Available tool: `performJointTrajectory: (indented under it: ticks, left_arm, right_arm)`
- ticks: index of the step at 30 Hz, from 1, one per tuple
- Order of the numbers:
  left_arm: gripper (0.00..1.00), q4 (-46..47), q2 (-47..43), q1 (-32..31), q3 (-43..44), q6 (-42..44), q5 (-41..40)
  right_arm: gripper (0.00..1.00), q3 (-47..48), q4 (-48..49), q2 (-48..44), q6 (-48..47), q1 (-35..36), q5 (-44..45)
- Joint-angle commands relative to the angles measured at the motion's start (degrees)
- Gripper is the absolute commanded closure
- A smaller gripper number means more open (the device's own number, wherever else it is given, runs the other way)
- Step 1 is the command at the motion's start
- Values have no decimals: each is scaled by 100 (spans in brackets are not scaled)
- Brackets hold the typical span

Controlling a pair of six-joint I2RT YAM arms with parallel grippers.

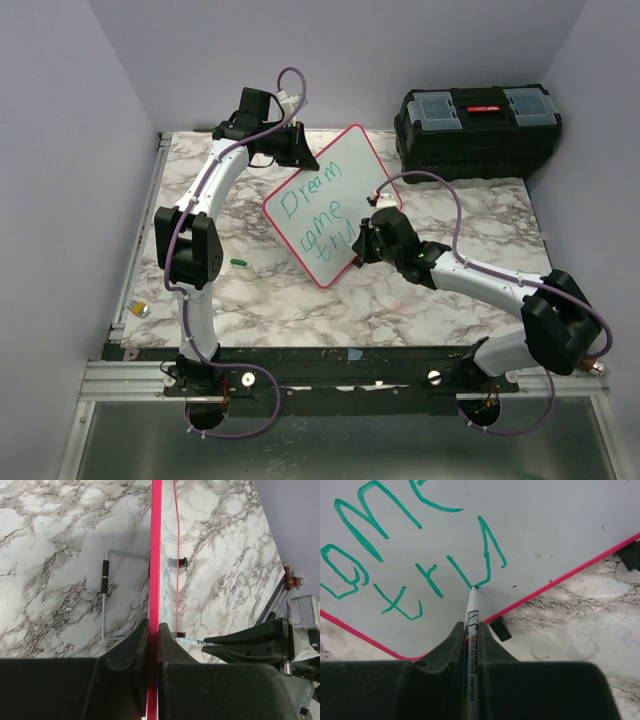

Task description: Write a sentence on the whiteboard

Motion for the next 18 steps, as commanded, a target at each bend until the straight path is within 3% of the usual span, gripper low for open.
performJointTrajectory:
  ticks: [1, 11, 18]
  left_arm:
    - [100, -167, -128, -134, -82, 234, -261]
    - [100, -172, -128, -134, -81, 233, -261]
    - [100, -176, -145, -138, -81, 234, -261]
  right_arm:
    - [99, 51, -116, -109, 6, 66, -150]
    - [99, 572, -617, -536, -228, 65, 207]
    - [99, 785, -597, -243, -370, -124, 476]
